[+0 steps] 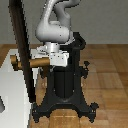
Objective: Open the door by pressing down and pulling on the handle.
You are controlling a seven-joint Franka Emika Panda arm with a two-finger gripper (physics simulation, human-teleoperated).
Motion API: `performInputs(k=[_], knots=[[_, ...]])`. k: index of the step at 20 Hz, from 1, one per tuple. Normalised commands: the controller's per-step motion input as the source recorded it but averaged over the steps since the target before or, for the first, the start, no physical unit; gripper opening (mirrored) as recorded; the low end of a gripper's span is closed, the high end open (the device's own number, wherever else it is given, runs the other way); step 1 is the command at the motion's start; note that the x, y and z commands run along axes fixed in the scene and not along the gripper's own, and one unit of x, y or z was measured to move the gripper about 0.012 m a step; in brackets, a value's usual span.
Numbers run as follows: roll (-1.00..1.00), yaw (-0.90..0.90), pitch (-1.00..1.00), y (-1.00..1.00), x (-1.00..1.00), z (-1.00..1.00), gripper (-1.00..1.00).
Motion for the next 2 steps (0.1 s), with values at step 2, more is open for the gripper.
performInputs(k=[2], knots=[[0.0, 0.0, 0.0, 0.0, 0.0, 0.0, -1.0]])
